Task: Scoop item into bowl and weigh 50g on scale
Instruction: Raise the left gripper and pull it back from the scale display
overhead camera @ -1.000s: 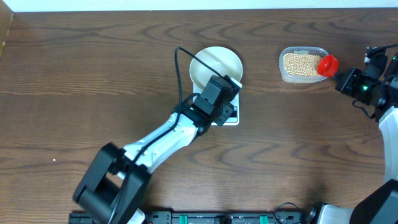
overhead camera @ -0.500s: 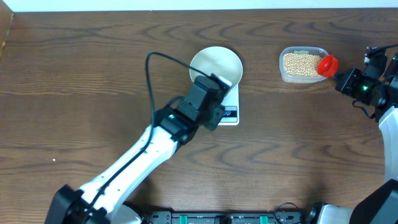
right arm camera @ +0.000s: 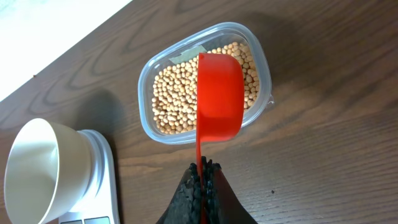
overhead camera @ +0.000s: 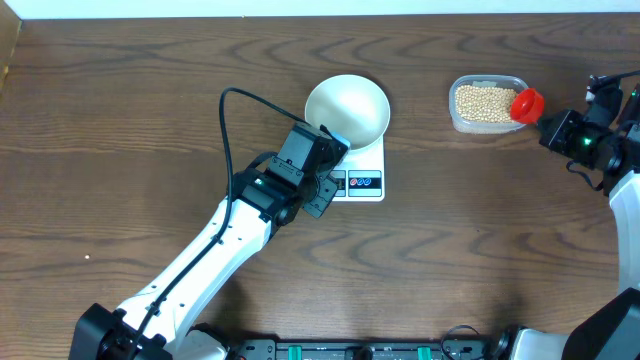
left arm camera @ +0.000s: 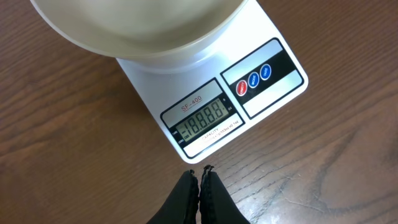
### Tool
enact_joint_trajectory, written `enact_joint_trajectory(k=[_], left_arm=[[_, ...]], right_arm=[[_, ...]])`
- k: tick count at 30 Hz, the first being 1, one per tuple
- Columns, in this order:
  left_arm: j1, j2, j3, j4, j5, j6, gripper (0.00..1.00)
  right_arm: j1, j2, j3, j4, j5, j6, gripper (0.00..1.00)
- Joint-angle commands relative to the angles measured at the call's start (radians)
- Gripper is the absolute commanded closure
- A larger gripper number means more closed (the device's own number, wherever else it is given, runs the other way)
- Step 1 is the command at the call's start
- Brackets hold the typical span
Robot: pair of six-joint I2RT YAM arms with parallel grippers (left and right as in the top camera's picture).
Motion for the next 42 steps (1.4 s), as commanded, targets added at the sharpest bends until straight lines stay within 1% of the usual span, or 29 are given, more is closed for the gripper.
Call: enact_joint_trajectory(k=[1,9,13,14,15,21,42], left_arm=[[0.005,0.012,-0.002,-0.002,0.007,0.022,0.93],[0.008,0.089,-0.002,0.018,0.023,-0.002,0.93],[0.046,0.113,-0.003,0.045,0.129,-0.002,0.93],[0.076,0.116,-0.003,0.052,0.179,-0.002,0.92],[0.089,0.116,-0.003,0.051,0.189,-0.002,0.93],[0.142,0.117,-0.003,0.034,0.197,-0.001,0.92],[0.141,0.148,-0.036,0.013,0.249,-0.002,0.93]], right_arm=[[0.000,-0.012,0.020,-0.001,0.000,-0.011,0.99],[0.000,-0.012,0.020,-0.003,-0.001,-0.011,0.99],[0.000,-0.012,0.020,-0.004,-0.001,-0.011,0.99],[0.000,-0.012,0.020,-0.004,-0.001,-0.011,0.99],[0.000,-0.012,0.020,-0.004,0.000,-0.011,0.99],[0.000,-0.012,0.020,-0.004,0.000,-0.011,0.99],[0.000,-0.012,0.020,-0.005,0.000,-0.011,0.99]])
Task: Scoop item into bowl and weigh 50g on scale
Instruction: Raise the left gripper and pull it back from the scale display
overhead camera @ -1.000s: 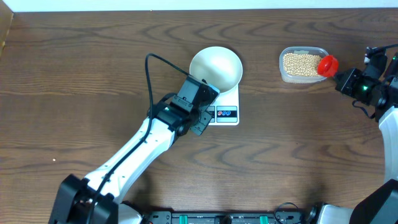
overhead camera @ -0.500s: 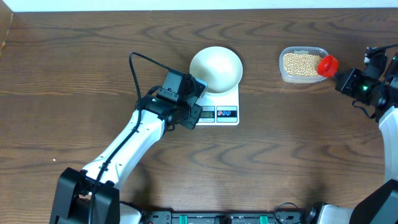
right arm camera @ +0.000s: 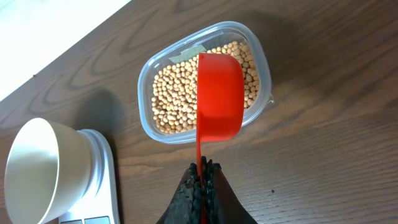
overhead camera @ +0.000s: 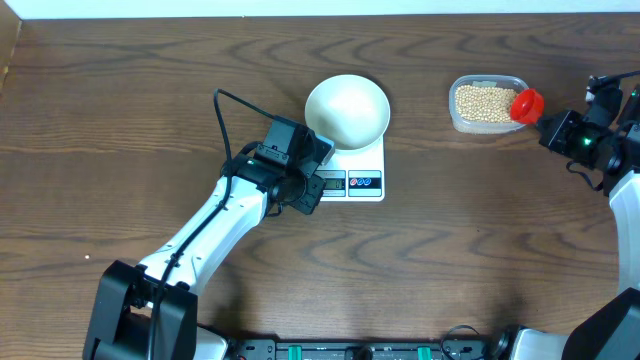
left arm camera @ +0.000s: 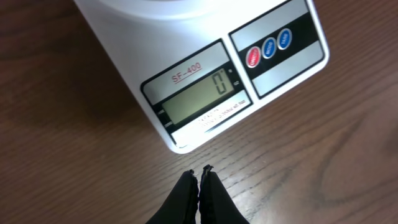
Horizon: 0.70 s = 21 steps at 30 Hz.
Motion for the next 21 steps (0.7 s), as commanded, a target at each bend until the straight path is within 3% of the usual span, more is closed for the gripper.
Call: enact_joint_trajectory(k=[1,15,16,18,21], left_arm=[[0.000,0.010,-0.008,-0.003,0.028,-0.002,0.93],[0.000,0.010,-0.008,-0.003,0.027,-0.002,0.91],[0.000,0.010,-0.008,-0.003,0.027,-0.002,0.84],[0.000,0.010,-0.008,-0.003,0.027,-0.002,0.83],[0.000,0.010,-0.008,-0.003,0.027,-0.002,0.71]], right_arm=[[0.000,-0.012,0.020,-0.002,0.000,-0.011,0.99],[0.000,-0.012,0.020,-0.003,0.000,-0.011,0.99],[0.000,-0.012,0.020,-0.003,0.000,-0.011,0.99],[0.000,-0.012,0.020,-0.003,0.000,-0.011,0.99],[0.000,-0.012,0.020,-0.006,0.000,-0.011,0.99]])
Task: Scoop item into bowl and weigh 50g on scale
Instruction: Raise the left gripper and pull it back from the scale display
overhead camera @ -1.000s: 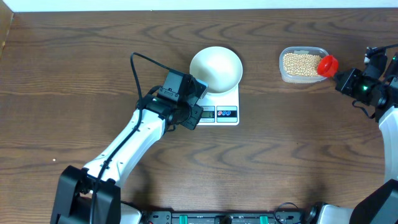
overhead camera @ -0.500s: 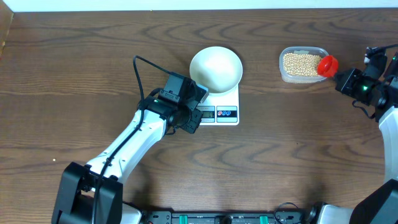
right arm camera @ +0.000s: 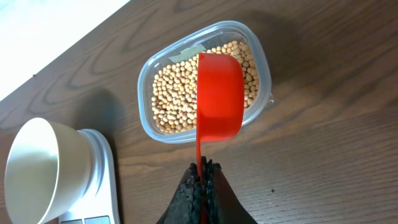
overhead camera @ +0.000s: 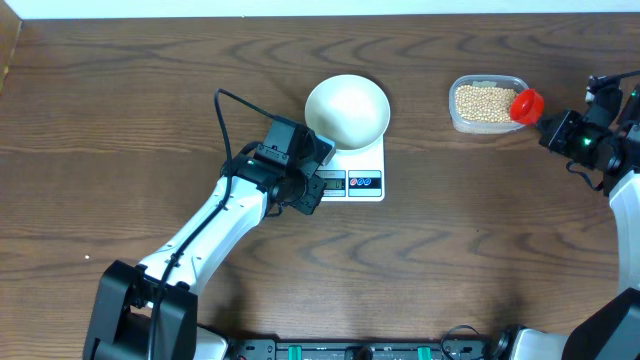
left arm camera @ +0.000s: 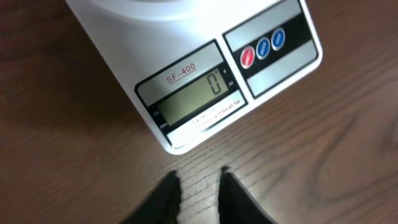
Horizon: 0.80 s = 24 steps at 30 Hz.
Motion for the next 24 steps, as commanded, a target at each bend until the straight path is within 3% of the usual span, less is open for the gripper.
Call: enact_joint_trajectory(k=[1,7,13,18,24], left_arm=[[0.000,0.010,-0.008,-0.002,0.015,-0.001,0.69],[0.000,0.010,-0.008,-0.002,0.015,-0.001,0.51],[0.000,0.010,-0.008,-0.002,0.014,-0.001,0.41],[0.000,0.010,-0.008,-0.002,0.014,-0.001,0.23],[0.000,0.010,-0.008,-0.002,0.014,-0.001,0.12]], right_arm=[[0.000,-0.012,0.020,-0.005,0.000,-0.011,0.99],[0.000,-0.012,0.020,-0.008,0.000,-0.011,0.99],[0.000,-0.012,0.020,-0.010,0.000,-0.011,0.99],[0.000,-0.012,0.020,-0.011,0.000,-0.011,0.99],[0.000,-0.012,0.020,-0.011,0.000,-0.011,0.99]])
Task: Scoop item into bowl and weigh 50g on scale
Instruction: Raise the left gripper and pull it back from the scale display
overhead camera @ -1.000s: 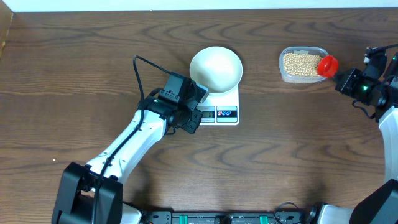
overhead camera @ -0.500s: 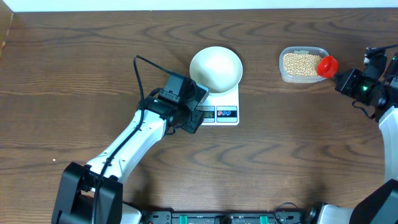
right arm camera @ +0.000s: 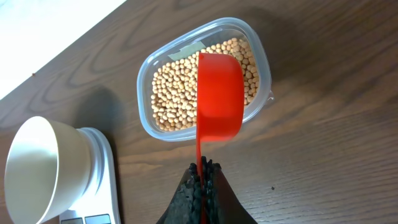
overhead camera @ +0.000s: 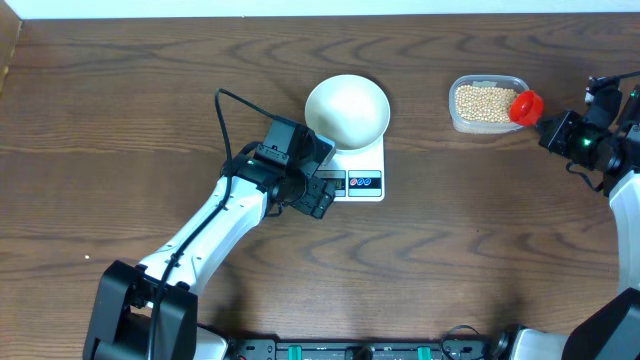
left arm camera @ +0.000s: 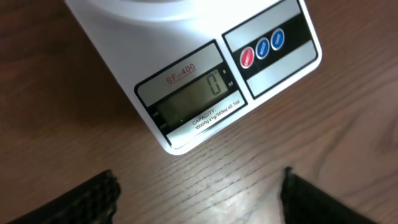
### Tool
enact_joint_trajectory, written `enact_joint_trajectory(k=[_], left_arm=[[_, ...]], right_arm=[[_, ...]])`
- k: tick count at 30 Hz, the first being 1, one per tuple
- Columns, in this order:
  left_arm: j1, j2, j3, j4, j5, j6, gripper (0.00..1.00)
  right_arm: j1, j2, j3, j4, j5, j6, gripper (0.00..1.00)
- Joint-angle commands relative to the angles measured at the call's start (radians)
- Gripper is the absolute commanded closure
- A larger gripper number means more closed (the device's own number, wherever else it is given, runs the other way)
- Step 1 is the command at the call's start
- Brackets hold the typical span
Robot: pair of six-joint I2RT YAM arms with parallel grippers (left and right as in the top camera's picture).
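Observation:
An empty cream bowl [overhead camera: 347, 110] stands on a white digital scale [overhead camera: 362, 183], whose display [left arm camera: 189, 95] reads 0. My left gripper [left arm camera: 199, 190] is wide open just in front of the scale, over bare wood, holding nothing. At the far right a clear tub of soybeans [overhead camera: 485, 103] sits on the table. My right gripper [right arm camera: 201, 171] is shut on the thin handle of a red scoop [right arm camera: 219, 96], whose cup hangs over the tub's near side. No beans can be seen in the scoop.
The dark wooden table [overhead camera: 460, 250] stretches around everything. A black cable [overhead camera: 225, 125] loops up from the left arm beside the scale. The table's far edge meets a white wall close behind the bean tub [right arm camera: 202, 81].
The left gripper's fingers have spread from slightly apart to wide open, in the same place before the scale. The right gripper and the red scoop have barely shifted.
At first the shut left gripper hung by the scale's front under the bowl, the display showing all segments. Then it sat lower and further left, the display reading 0. Its fingers then parted, and now stand wide. The right gripper held the scoop over the tub throughout.

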Motion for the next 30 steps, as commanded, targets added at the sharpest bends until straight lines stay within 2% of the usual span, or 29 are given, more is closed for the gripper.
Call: enact_joint_trajectory(k=[1,9,10,12,20,24,27,30], left_arm=[[0.000,0.010,-0.008,-0.002,0.013,-0.002,0.11],[0.001,0.007,-0.007,-0.002,-0.014,-0.002,0.10],[0.001,0.002,-0.006,-0.002,-0.013,-0.002,0.05],[0.000,-0.029,-0.006,-0.002,-0.013,-0.002,0.02],[-0.002,-0.289,-0.007,-0.003,-0.022,0.006,0.02],[-0.023,-0.382,-0.011,-0.068,-0.156,-0.015,0.02],[-0.035,-0.405,-0.065,-0.108,-0.207,-0.051,0.02],[-0.045,-0.412,-0.182,-0.013,-0.205,-0.085,0.02]], right_arm=[[0.000,-0.012,0.020,-0.002,0.000,-0.011,0.99],[0.000,-0.012,0.020,-0.002,0.000,-0.011,0.99],[0.000,-0.012,0.020,-0.002,0.000,-0.011,0.99],[0.000,-0.012,0.020,-0.002,0.000,-0.011,0.99],[0.000,-0.012,0.020,-0.002,0.000,-0.011,0.99],[0.000,-0.012,0.019,-0.004,0.021,-0.019,0.99],[0.000,-0.012,0.019,-0.011,0.046,-0.019,0.99],[0.000,-0.012,0.019,-0.011,0.045,-0.019,0.99]])
